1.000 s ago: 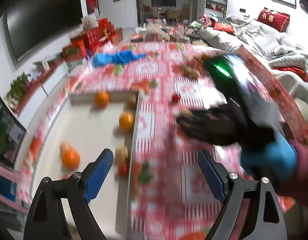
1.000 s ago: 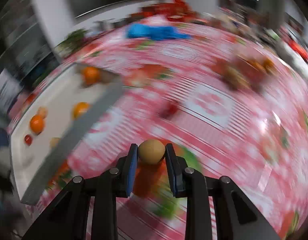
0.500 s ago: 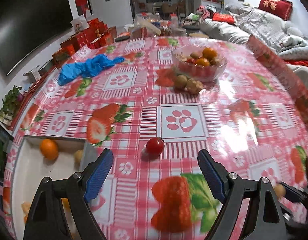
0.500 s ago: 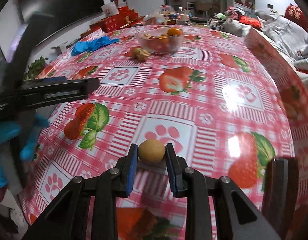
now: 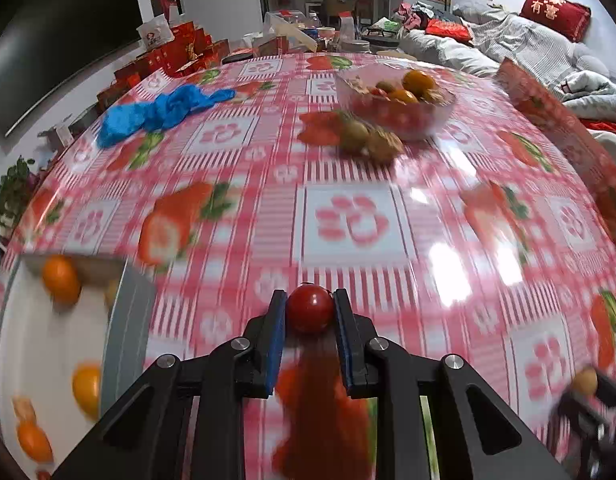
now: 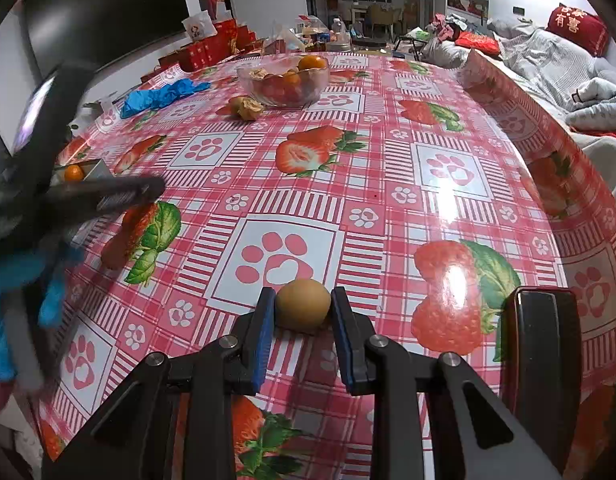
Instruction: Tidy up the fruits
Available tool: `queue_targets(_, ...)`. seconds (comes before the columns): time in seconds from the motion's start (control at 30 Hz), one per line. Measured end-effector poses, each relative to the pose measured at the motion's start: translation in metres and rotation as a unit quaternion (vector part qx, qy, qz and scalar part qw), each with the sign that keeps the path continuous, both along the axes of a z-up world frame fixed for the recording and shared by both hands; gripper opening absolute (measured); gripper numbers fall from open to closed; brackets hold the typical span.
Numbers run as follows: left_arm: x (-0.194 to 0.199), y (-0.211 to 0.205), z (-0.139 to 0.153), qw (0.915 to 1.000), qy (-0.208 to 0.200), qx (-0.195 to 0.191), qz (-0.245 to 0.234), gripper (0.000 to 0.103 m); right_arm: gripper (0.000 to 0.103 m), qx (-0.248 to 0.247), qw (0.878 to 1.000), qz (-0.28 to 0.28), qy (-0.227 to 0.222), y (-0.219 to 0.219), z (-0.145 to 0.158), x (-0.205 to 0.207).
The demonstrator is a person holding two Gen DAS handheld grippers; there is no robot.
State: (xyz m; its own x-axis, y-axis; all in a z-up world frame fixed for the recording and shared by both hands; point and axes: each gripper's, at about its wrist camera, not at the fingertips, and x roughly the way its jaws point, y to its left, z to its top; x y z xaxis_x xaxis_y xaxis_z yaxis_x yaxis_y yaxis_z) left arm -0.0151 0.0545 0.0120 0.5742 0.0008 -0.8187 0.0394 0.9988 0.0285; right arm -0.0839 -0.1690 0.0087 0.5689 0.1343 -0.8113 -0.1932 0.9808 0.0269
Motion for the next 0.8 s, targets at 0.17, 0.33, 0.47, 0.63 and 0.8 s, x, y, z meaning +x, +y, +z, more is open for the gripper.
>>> queue_targets(0.17, -0.069, 0.016, 0.002, 0.9994, -0.007, -0.015, 0.031, 0.025, 0.031, 0.000, 1.000, -0.005, -0.001, -0.001, 0.000, -0.004)
queue_targets(0.33, -0.096, 0.024, 0.000, 0.9985, -0.015, -0.011, 0.051, 0.025, 0.031, -0.010, 1.000, -0.006, -0.002, 0.001, 0.001, -0.010)
queue_targets(0.47, -0.092, 0.023, -0.002, 0.9981, -0.018, -0.001, 0.059, 0.103, 0.076, -0.020, 1.000, -0.016, -0.010, 0.000, 0.003, -0.016)
queue_targets(0.63, -0.090, 0.024, -0.008, 0.9989, 0.000, -0.008, 0.046, 0.103, 0.077, -0.034, 0.999, -0.018, 0.009, 0.003, -0.006, -0.010)
queue_targets(0.8, -0.089, 0.023, -0.008, 0.9990, 0.000, -0.008, 0.045, 0.103, 0.089, -0.040, 0.999, -0.034, 0.005, 0.004, -0.010, -0.006)
